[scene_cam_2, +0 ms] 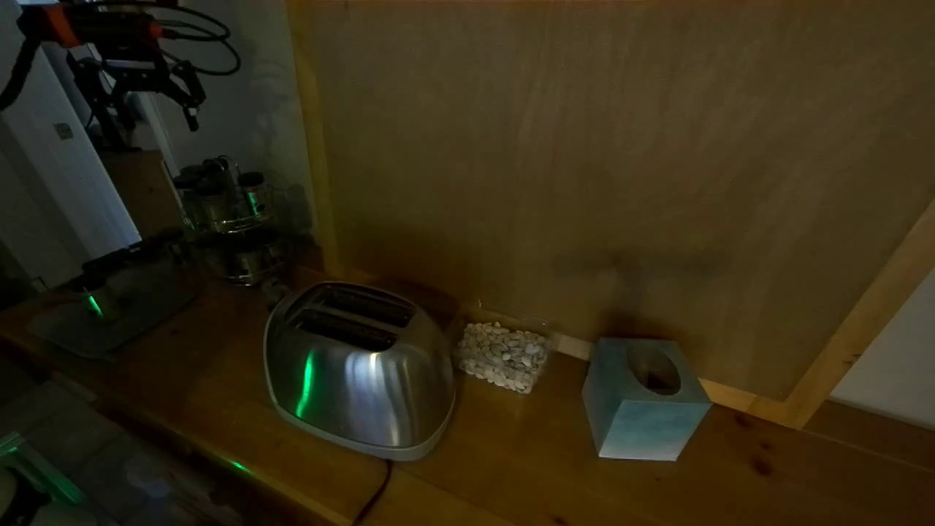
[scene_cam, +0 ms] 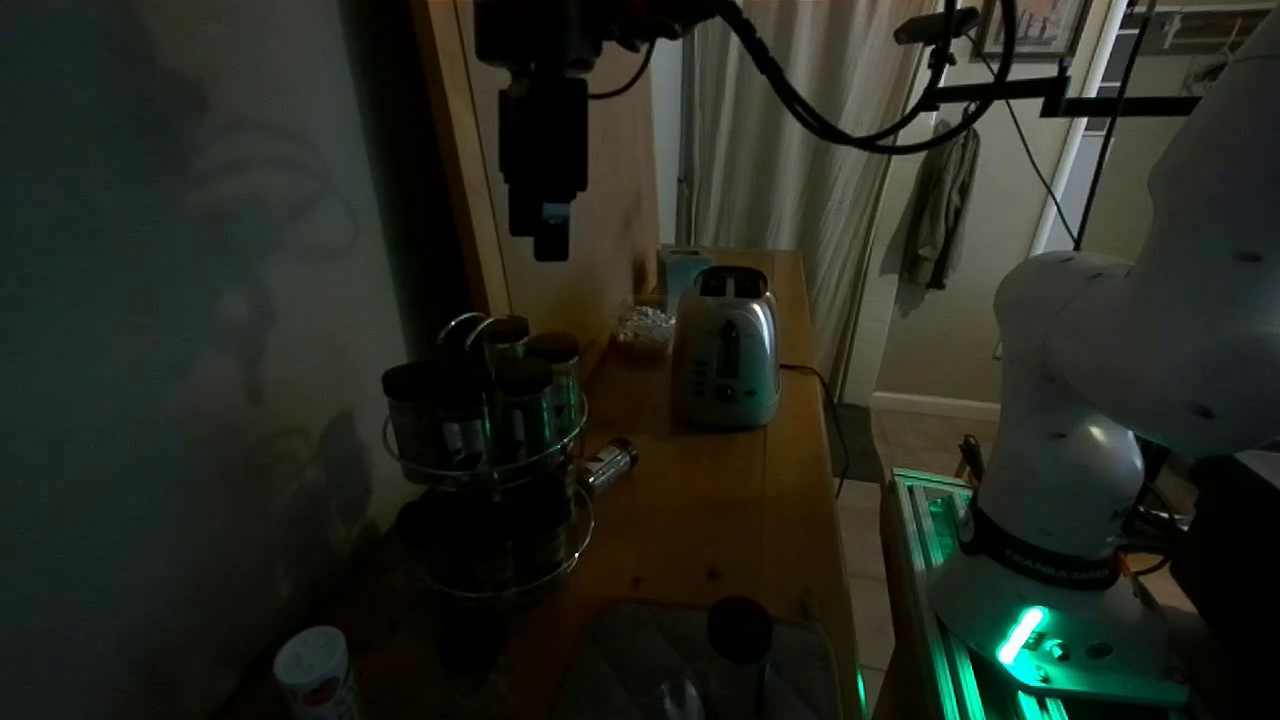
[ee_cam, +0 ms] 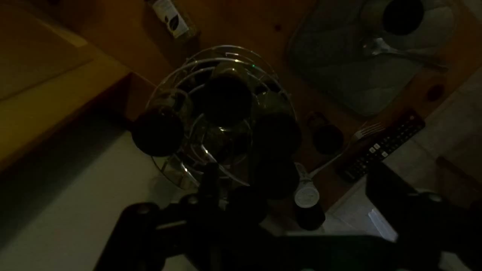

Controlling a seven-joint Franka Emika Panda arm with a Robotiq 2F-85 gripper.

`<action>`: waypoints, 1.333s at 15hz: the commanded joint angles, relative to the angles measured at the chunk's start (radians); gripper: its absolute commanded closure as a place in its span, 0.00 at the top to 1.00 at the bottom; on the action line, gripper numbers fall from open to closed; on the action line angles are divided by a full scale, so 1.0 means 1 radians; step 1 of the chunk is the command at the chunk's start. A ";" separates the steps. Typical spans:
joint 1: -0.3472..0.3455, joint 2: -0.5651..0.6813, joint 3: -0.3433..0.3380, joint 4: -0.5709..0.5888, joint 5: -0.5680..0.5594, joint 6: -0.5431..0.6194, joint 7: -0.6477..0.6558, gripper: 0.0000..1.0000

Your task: Turn the seasoning rack around, pick up the white container and put it in the slot of the rack

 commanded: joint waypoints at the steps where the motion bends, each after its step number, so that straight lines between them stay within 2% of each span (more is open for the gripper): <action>1: 0.026 0.087 0.009 0.061 -0.074 0.056 -0.132 1.00; 2: 0.020 0.032 0.002 0.010 -0.033 0.041 -0.067 1.00; 6: 0.024 0.075 0.008 0.037 -0.057 0.057 -0.113 1.00; 10: 0.045 0.092 -0.019 0.033 -0.009 0.095 -0.357 1.00; 14: 0.038 0.123 -0.023 0.042 -0.034 0.096 -0.575 1.00; 20: 0.022 0.168 -0.015 0.050 -0.051 0.110 -0.726 1.00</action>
